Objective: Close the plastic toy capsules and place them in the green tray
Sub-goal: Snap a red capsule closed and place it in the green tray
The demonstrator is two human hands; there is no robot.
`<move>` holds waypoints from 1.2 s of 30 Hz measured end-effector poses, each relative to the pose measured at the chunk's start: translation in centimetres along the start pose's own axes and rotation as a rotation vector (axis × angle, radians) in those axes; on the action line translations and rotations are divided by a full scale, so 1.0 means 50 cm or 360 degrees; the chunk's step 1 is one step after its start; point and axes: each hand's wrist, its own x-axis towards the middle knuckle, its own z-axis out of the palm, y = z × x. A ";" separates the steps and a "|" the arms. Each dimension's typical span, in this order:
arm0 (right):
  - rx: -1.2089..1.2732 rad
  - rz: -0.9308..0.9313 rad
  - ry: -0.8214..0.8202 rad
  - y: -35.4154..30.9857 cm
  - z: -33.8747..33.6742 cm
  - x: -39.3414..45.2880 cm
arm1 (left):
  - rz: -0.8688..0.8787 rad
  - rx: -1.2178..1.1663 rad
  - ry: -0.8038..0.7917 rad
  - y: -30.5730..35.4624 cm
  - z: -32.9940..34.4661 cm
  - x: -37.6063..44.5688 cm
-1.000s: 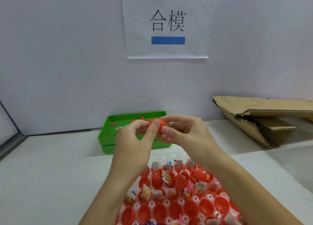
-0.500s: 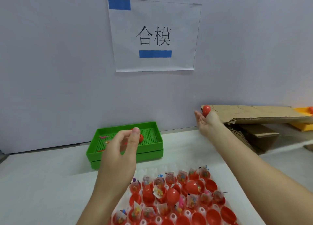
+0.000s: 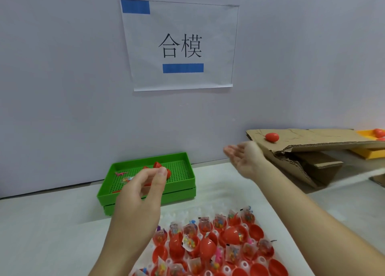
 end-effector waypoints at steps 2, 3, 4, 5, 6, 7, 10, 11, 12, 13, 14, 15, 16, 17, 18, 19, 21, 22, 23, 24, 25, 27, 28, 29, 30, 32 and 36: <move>-0.0403 0.0029 -0.0200 0.014 -0.002 -0.028 | -0.0025 0.0035 -0.0041 -0.006 -0.007 0.004; -0.0578 0.0023 -0.0283 0.017 -0.004 -0.041 | -0.0040 0.0069 -0.0066 -0.010 -0.011 0.007; -0.0735 0.0008 -0.0350 0.020 -0.007 -0.052 | -0.0050 0.0107 -0.0092 -0.014 -0.015 0.010; -0.0886 -0.0010 -0.0409 0.022 -0.009 -0.063 | -0.0057 0.0144 -0.0120 -0.018 -0.019 0.013; -0.1048 -0.0033 -0.0473 0.023 -0.012 -0.074 | -0.0068 0.0170 -0.0154 -0.020 -0.025 0.016; -0.1230 -0.0059 -0.0545 0.023 -0.015 -0.086 | -0.0083 0.0195 -0.0197 -0.022 -0.030 0.018; -0.1837 -0.0224 -0.0760 0.024 -0.021 -0.123 | -0.0133 0.0305 -0.0328 -0.031 -0.052 0.026; -0.2020 -0.0299 -0.0813 0.024 -0.022 -0.136 | -0.0139 0.0356 -0.0355 -0.036 -0.060 0.029; -0.2179 -0.0369 -0.0859 0.025 -0.024 -0.148 | -0.0137 0.0402 -0.0368 -0.042 -0.066 0.031; -0.2312 -0.0429 -0.0901 0.027 -0.024 -0.159 | -0.0132 0.0433 -0.0375 -0.047 -0.070 0.033; -0.2415 -0.0476 -0.0939 0.031 -0.022 -0.169 | -0.0127 0.0449 -0.0382 -0.051 -0.073 0.034; -0.2485 -0.0511 -0.0967 0.037 -0.020 -0.178 | -0.0119 0.0466 -0.0399 -0.054 -0.074 0.034; -0.2524 -0.0541 -0.0981 0.042 -0.018 -0.186 | -0.0106 0.0497 -0.0432 -0.057 -0.074 0.034; -0.2545 -0.0572 -0.0988 0.047 -0.016 -0.192 | -0.0092 0.0546 -0.0482 -0.059 -0.074 0.034; -0.2557 -0.0600 -0.0995 0.050 -0.015 -0.198 | -0.0084 0.0611 -0.0541 -0.062 -0.073 0.034; -0.2566 -0.0617 -0.1007 0.050 -0.013 -0.203 | -0.0084 0.0676 -0.0596 -0.065 -0.074 0.034; -0.2579 -0.0626 -0.1028 0.046 -0.010 -0.211 | -0.0112 0.0790 -0.0672 -0.073 -0.080 0.037; -0.2574 -0.0633 -0.1027 0.042 -0.010 -0.215 | -0.0132 0.0836 -0.0694 -0.077 -0.084 0.039; -0.2560 -0.0643 -0.1025 0.038 -0.011 -0.218 | -0.0150 0.0875 -0.0705 -0.081 -0.089 0.040; -0.2543 -0.0652 -0.1024 0.033 -0.011 -0.220 | -0.0160 0.0910 -0.0714 -0.084 -0.093 0.041; -0.2532 -0.0659 -0.1027 0.029 -0.012 -0.222 | -0.0168 0.0945 -0.0727 -0.088 -0.096 0.042; -0.2527 -0.0661 -0.1038 0.023 -0.012 -0.225 | -0.0188 0.1026 -0.0787 -0.094 -0.099 0.042; -0.2523 -0.0659 -0.1045 0.023 -0.012 -0.226 | -0.0200 0.1058 -0.0829 -0.097 -0.099 0.041; -0.2515 -0.0657 -0.1051 0.023 -0.012 -0.226 | -0.0218 0.1077 -0.0865 -0.098 -0.098 0.040; -0.2507 -0.0657 -0.1056 0.023 -0.012 -0.226 | -0.0244 0.1084 -0.0890 -0.099 -0.096 0.039; -0.2504 -0.0662 -0.1066 0.024 -0.013 -0.228 | -0.0313 0.1076 -0.0897 -0.099 -0.088 0.037; -0.2495 -0.0689 -0.1089 0.026 -0.014 -0.232 | -0.0492 0.1226 -0.0914 -0.099 -0.064 0.033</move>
